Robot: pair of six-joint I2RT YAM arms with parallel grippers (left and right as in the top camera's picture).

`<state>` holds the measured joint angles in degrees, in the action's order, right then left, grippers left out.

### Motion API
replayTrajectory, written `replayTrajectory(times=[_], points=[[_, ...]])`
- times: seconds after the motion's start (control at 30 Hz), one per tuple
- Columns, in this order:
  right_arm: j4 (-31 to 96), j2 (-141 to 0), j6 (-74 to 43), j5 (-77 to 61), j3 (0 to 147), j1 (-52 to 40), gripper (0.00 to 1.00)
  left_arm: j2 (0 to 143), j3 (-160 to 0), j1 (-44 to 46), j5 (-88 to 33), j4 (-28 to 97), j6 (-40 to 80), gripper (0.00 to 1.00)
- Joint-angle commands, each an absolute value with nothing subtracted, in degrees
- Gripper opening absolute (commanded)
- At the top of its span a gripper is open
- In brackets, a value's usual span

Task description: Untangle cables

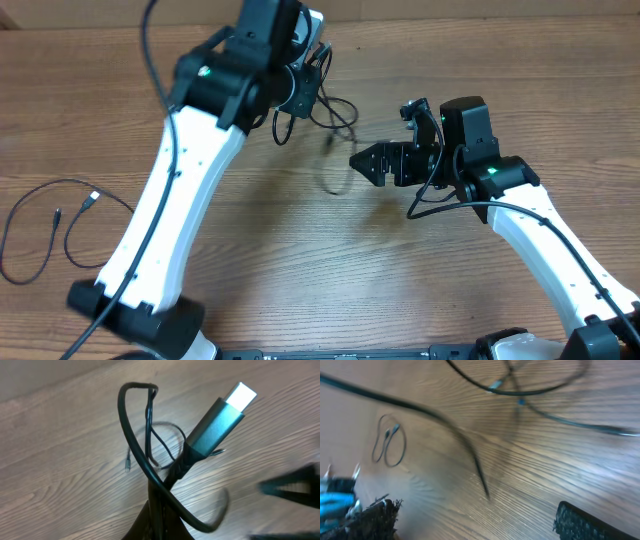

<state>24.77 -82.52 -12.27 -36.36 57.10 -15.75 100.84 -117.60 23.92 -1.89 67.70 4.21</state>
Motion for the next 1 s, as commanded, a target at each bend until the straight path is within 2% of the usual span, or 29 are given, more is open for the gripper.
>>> replayTrajectory(times=[0.0,0.13,0.17,0.2,0.23,0.27,0.33,0.37,0.5,0.57,0.63,0.7,0.73,0.77,0.8,0.83,0.9,0.97], points=[[20.6,-84.18,-8.62,-47.59,55.59,-15.92,1.0,99.29,-118.56,24.01,-4.75,68.16,9.37,0.04],[16.51,-86.15,-8.4,-52.64,55.57,-17.91,1.0,99.31,-118.54,24.01,-9.56,68.97,9.91,0.05],[15.55,-86.41,-8.34,-52.56,55.57,-18.83,0.91,99.31,-118.54,24.01,-11.03,68.93,9.91,0.05],[14.98,-86.54,-8.14,-52.51,55.57,-19.35,0.81,99.31,-118.54,24.01,-11.97,68.93,9.89,0.05],[14.35,-86.65,-8.01,-51.68,55.57,-20.25,0.59,99.31,-118.54,24.01,-12.27,69.04,9.89,0.05],[14.35,-86.65,-8.03,-50.52,55.57,-20.56,0.48,99.31,-118.54,24.01,-12.25,69.23,9.89,0.04],[15.59,-86.65,-8.97,-45.82,55.57,-20.95,0.15,99.31,-118.54,23.97,-11.55,70.15,9.85,0.04],[16.69,-86.65,-10.81,-42.28,55.57,-20.93,0.04,99.31,-118.54,23.97,-10.92,70.78,9.67,0.04],[24.93,-86.65,-28.49,-19.86,55.57,-17.39,0.04,99.31,-118.54,23.97,1.48,76.38,8.99,0.04],[27.2,-86.65,-30.24,-18.87,55.57,-13.82,0.04,99.31,-118.54,23.97,8.6,80.49,9.02,0.04],[26.65,-86.65,-28.25,-26.63,55.57,-11.6,0.04,99.31,-118.48,23.97,11.33,83.72,8.99,0.05],[25.15,-86.65,-20.91,-37.32,55.57,-10.94,0.16,99.31,-118.34,23.99,10.22,83.99,9.04,0.04],[24.36,-86.65,-16.34,-43.22,55.57,-10.96,0.25,99.31,-118.32,24.01,8.19,83.88,9.04,0.05],[23.66,-86.65,-11.27,-50.28,55.57,-11.4,0.45,99.31,-118.32,24.01,5.08,83.55,9.02,0.05],[23.66,-86.65,-9.82,-52.01,55.57,-11.66,0.54,99.31,-118.32,24.01,2.55,83.31,9.02,0.05],[23.68,-86.65,-6.92,-54.13,55.57,-12.49,0.69,99.31,-118.32,24.01,-1.45,83.09,8.97,0.05],[23.33,-86.65,-4.16,-54.11,55.57,-14.2,0.84,99.31,-118.32,24.01,-6.24,83.07,8.71,0.04],[21.76,-86.65,-3.99,-54.13,55.57,-15.86,0.89,99.31,-118.32,24.01,-8.19,83.13,8.73,0.04]])
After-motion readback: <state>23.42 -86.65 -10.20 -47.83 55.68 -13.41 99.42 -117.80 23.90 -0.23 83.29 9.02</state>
